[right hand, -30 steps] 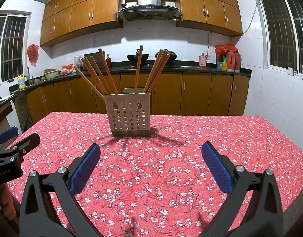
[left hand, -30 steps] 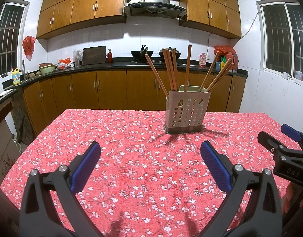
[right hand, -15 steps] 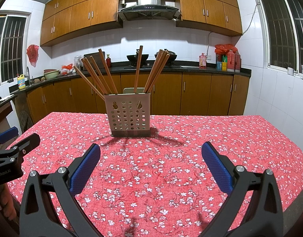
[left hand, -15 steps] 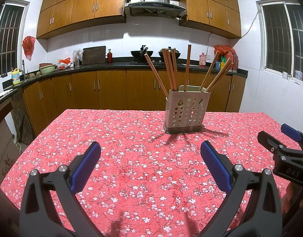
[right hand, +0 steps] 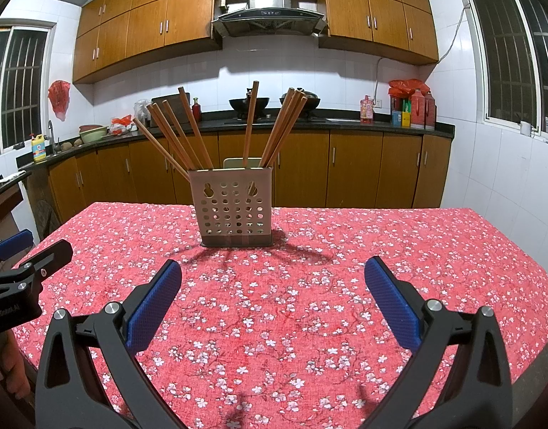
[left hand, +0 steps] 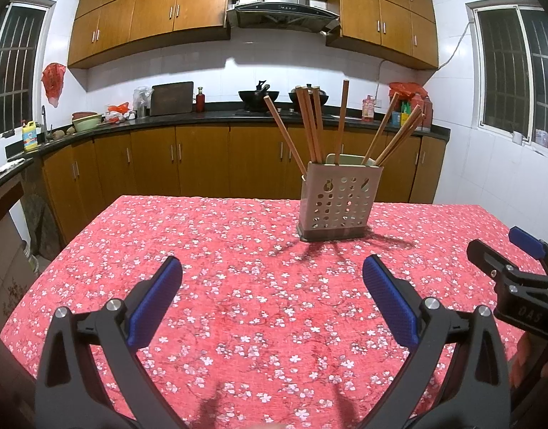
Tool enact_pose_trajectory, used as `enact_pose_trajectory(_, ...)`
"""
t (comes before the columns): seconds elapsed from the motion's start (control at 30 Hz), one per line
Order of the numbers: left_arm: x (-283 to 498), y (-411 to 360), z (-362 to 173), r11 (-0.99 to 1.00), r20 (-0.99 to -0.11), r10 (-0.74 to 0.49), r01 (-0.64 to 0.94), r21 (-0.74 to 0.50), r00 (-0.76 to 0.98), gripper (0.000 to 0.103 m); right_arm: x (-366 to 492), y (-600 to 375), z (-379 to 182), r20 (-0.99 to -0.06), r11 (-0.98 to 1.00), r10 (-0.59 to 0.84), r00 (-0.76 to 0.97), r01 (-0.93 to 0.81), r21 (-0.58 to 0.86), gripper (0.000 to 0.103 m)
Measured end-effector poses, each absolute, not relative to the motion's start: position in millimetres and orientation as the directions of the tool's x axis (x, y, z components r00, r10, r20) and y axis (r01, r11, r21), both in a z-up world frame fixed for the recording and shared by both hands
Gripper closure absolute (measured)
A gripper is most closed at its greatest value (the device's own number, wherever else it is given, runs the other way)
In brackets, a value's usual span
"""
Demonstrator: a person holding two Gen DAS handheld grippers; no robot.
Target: Organize utensils
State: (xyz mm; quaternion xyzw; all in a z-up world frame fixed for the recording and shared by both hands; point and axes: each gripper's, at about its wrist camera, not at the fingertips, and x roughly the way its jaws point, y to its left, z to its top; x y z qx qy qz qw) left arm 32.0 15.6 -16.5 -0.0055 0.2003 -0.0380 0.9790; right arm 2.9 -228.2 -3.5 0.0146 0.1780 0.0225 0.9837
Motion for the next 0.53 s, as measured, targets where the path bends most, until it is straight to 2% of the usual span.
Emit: enact_pose_trajectory(0.53, 32.2, 16.1, -14.2, 0.998, -0.393, -0.066, 0.064, -0.019, 0.917, 0.004, 2.0, -229.3, -4.6, -0.353, 0.998, 0.052, 0.934, -0.040, 0.040, 0.002)
